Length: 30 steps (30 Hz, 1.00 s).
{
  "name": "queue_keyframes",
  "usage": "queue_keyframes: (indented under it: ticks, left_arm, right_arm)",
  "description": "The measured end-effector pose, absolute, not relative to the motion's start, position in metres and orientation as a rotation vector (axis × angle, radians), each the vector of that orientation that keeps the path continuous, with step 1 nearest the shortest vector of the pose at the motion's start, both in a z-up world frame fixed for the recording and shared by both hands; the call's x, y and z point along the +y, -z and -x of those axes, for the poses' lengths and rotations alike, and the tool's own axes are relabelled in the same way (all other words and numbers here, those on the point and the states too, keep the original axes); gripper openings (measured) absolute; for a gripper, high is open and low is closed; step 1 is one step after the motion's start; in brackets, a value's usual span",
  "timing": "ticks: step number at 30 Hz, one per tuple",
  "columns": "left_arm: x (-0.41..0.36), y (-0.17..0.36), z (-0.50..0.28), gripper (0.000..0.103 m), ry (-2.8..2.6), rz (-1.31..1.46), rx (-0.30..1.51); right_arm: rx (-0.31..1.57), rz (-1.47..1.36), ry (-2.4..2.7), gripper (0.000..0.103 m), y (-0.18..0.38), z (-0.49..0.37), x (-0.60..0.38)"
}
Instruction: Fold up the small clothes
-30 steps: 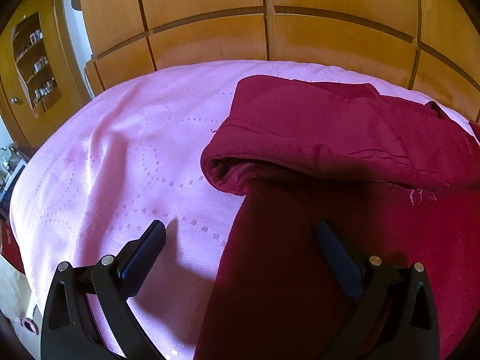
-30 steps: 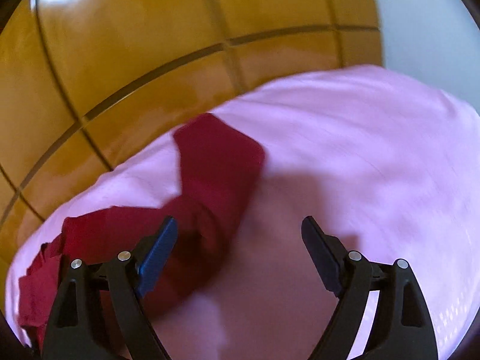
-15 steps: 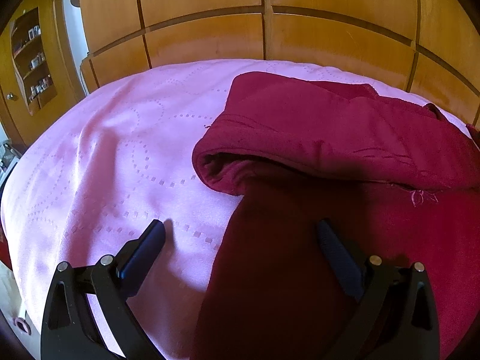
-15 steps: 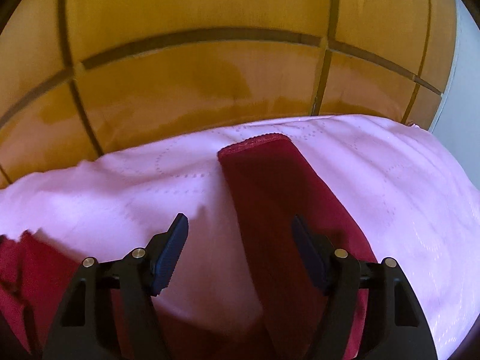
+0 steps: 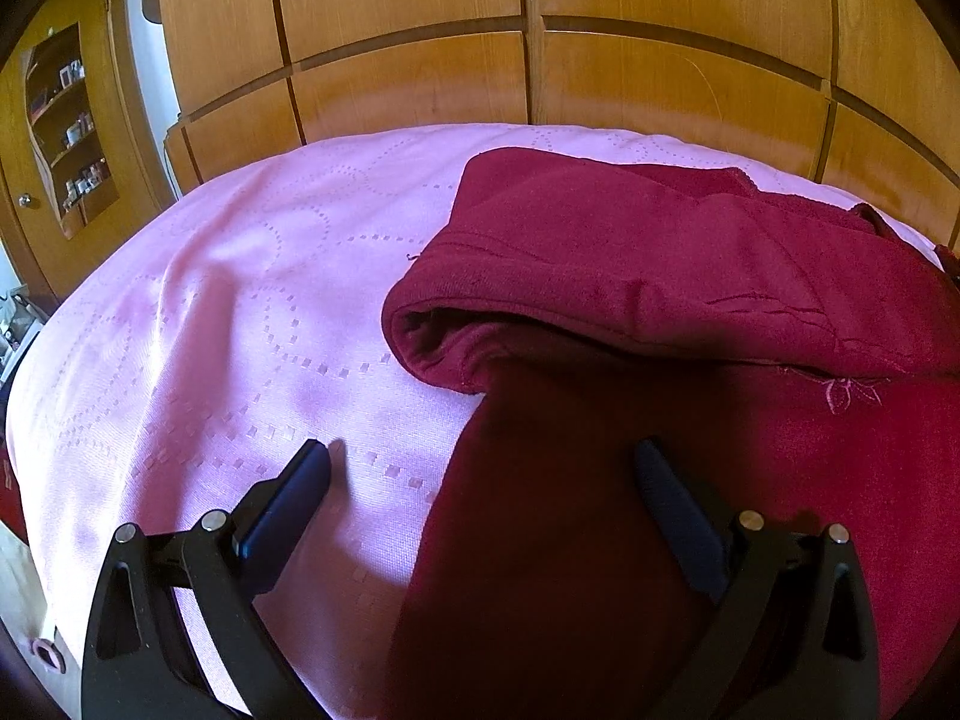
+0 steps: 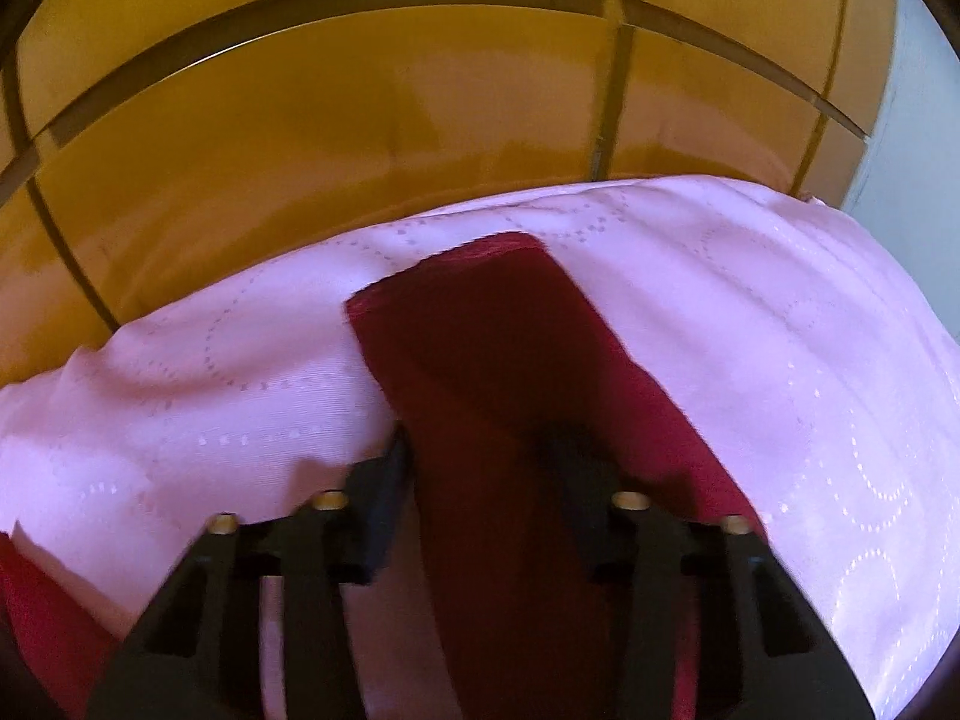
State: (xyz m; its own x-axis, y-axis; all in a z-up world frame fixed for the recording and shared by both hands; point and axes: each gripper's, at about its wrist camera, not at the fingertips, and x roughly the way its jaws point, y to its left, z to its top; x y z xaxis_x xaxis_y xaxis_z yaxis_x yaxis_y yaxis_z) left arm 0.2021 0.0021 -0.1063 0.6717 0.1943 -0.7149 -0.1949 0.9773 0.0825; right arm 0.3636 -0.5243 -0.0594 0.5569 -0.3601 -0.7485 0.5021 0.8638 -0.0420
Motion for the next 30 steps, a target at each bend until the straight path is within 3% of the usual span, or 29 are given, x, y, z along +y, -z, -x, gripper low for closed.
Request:
queue_keyframes:
  ticks: [5, 19, 30]
  left_arm:
    - [0.002, 0.106, -0.202, 0.100, -0.219, 0.001, 0.805]
    - [0.003, 0.104, -0.202, 0.100, -0.213, 0.012, 0.803]
    - [0.004, 0.103, -0.201, 0.100, -0.207, 0.021, 0.802]
  right_arm:
    - [0.778, -0.247, 0.501, 0.013, 0.048, -0.348, -0.533]
    - [0.623, -0.303, 0.339, 0.010, -0.010, -0.292, -0.489]
    - [0.544, -0.351, 0.020, 0.010, -0.053, -0.244, -0.371]
